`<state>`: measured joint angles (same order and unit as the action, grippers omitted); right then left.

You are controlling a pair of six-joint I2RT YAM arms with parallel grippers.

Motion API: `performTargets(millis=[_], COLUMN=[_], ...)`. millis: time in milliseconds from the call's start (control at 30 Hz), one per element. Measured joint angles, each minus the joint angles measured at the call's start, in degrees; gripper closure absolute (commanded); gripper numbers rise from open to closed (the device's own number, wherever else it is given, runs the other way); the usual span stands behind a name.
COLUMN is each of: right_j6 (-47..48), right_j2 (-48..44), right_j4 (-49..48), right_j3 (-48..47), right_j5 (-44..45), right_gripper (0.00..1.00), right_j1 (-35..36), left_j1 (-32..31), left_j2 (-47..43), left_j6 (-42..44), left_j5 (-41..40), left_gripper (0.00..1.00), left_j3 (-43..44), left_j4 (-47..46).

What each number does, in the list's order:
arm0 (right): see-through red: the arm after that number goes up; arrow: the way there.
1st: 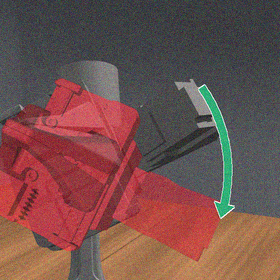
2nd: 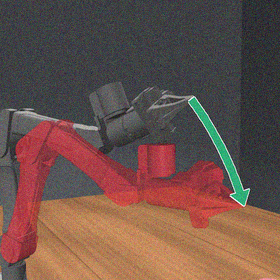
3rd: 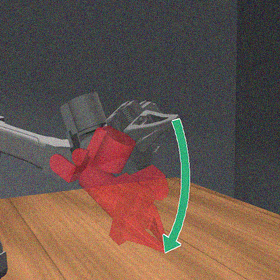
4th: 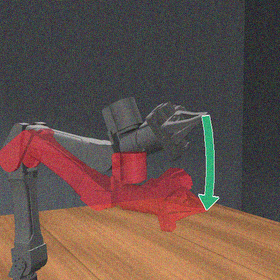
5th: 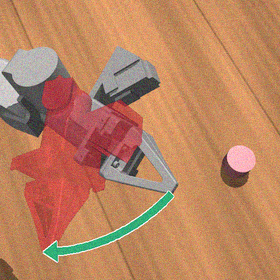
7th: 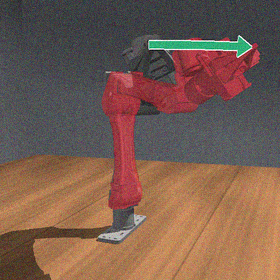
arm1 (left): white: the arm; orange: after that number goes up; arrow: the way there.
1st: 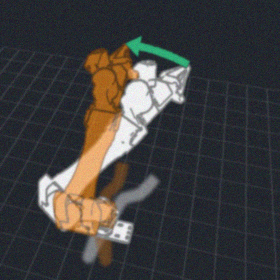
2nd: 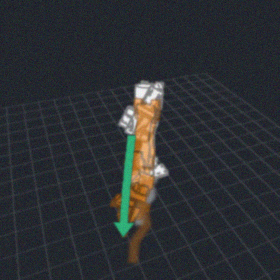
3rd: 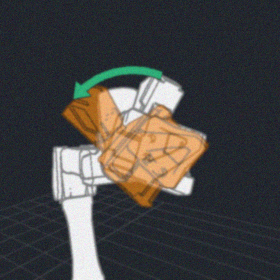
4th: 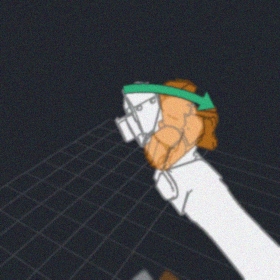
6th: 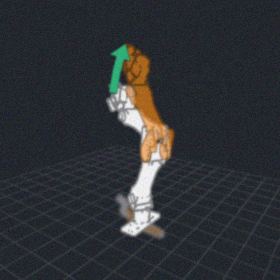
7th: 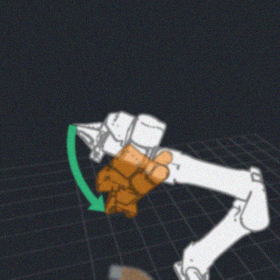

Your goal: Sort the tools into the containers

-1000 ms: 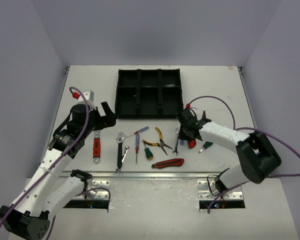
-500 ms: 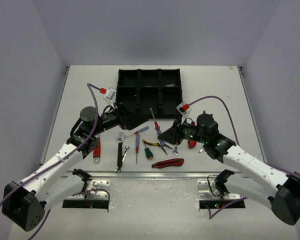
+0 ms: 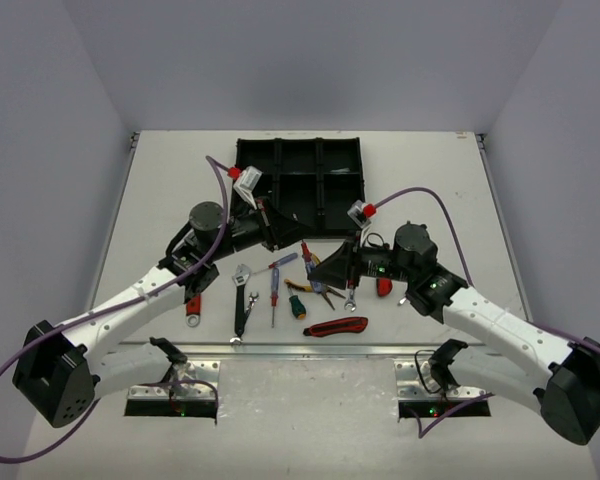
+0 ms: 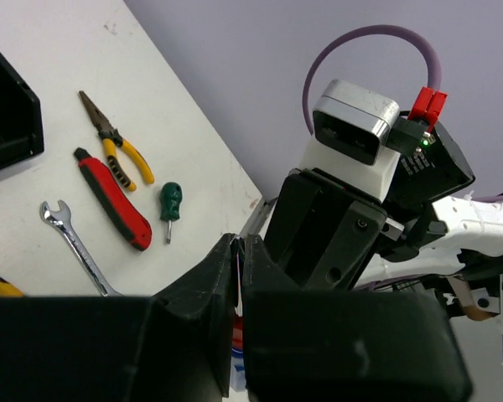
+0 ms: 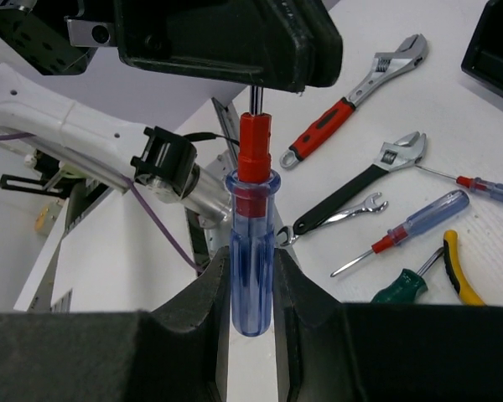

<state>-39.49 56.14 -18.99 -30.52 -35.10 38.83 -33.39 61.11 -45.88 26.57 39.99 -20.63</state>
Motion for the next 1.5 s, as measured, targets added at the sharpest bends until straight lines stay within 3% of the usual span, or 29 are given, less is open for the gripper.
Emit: performTargets(millis=[33, 67, 100, 200, 333, 500, 733, 833, 1067, 1433, 1500], right_j6=[-0.22, -0.39, -0.49, -0.62, -0.92, -1.74, -0.82, -0.15, 3.01, 4.75, 4.79], right_j2=[0.11, 0.06, -0.19, -1.48, -5.62, -14.37, -23.63, -24.43, -24.37, -20.86, -20.04], right_j4=[-0.29, -0.5, -0.5, 1.45, 12.55, 25.41, 32.42, 34.95, 39.1, 39.73, 39.75], right_j3=[0.0, -0.01, -0.03, -0.21, -2.03, -2.88, -2.61, -2.17, -1.4, -1.4, -1.4], right_j5=[0.11, 0.33, 0.75, 4.54, 19.02, 37.0, 46.22, 47.24, 49.19, 49.5, 49.47], right_gripper=[0.86, 0.52, 0.02, 0.01, 0.01, 0.01, 0.01, 0.01, 0.01, 0.01, 0.01], right_j1=[0.0, 0.0, 0.0, 0.17, 0.63, 0.43, 0.37, 0.37, 0.37, 0.37, 0.37], left_j1=[-0.56, -1.01, -1.19, -1.7, -2.1, 0.64, 12.25, 16.29, 22.76, 22.43, 22.41], left_j2=[0.58, 1.11, 1.52, 2.47, 6.99, 21.1, 44.26, 53.93, 65.17, 72.46, 73.95], left_j6=[0.43, 0.83, 1.04, 2.27, 5.87, 9.4, 12.67, 14.72, 16.02, 16.91, 16.79], left_j5=[-0.2, -0.53, -0.94, -4.99, -20.02, -40.34, -55.78, -57.5, -53.32, -49.42, -48.29], left_gripper=[1.0, 1.0, 1.0, 1.0, 1.0, 1.0, 1.0, 1.0, 1.0, 1.0, 0.93], left_j3=[0.85, 1.56, 2.09, 4.78, 15.06, 33.36, 57.19, 67.66, 77.91, 81.45, 81.46], left_j4=[-0.03, 0.03, 0.24, 4.68, 19.09, 33.53, 44.14, 43.08, 40.81, 33.69, 33.83])
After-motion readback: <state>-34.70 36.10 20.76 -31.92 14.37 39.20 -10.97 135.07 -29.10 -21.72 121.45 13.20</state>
